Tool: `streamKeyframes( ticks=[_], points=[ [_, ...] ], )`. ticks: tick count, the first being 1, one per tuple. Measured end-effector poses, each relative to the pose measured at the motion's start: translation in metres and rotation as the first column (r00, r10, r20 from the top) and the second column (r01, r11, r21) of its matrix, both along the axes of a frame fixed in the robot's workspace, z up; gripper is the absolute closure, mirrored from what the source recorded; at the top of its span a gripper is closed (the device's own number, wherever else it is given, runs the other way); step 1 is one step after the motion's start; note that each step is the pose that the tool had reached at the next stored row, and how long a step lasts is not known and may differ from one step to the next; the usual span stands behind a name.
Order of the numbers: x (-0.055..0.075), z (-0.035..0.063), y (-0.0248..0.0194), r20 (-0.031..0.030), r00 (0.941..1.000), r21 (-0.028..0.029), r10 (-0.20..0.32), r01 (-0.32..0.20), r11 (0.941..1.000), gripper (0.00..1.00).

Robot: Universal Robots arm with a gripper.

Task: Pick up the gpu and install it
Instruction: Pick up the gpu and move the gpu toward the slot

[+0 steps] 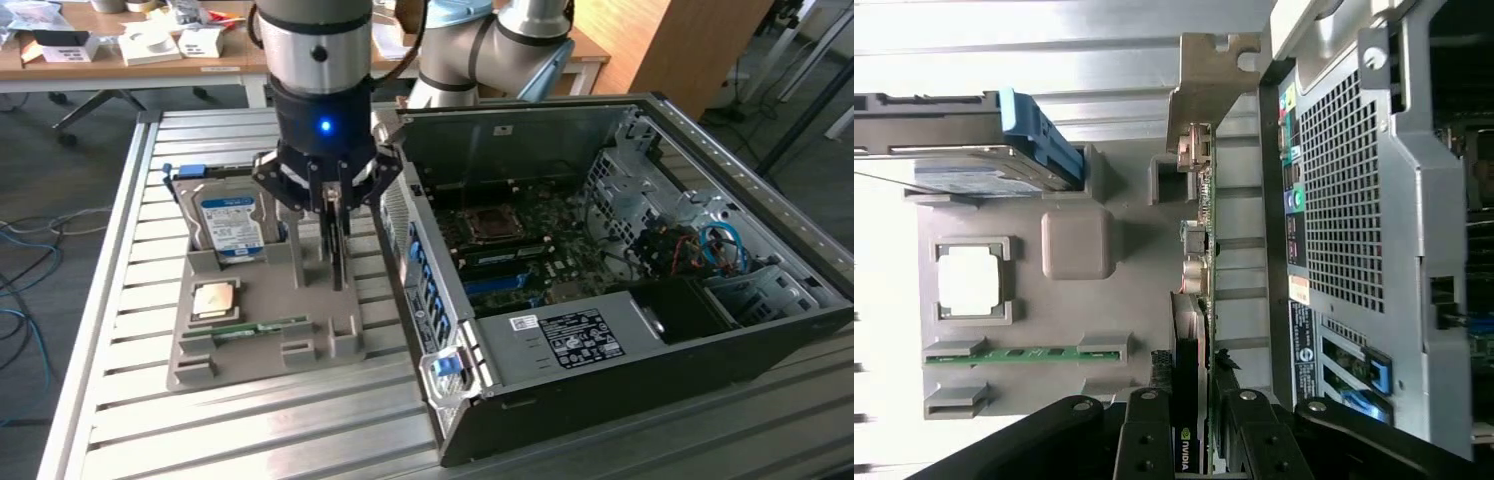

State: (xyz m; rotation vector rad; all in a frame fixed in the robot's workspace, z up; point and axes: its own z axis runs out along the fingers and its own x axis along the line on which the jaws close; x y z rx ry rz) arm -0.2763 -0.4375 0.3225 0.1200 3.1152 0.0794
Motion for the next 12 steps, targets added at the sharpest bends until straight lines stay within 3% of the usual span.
streamKeyframes(
  ticks=[12],
  points=[
    [0.001, 0.0416, 0.0, 0.0, 1.0, 0.0004, 0.0, 0.0, 1.0, 0.74]
  ],
)
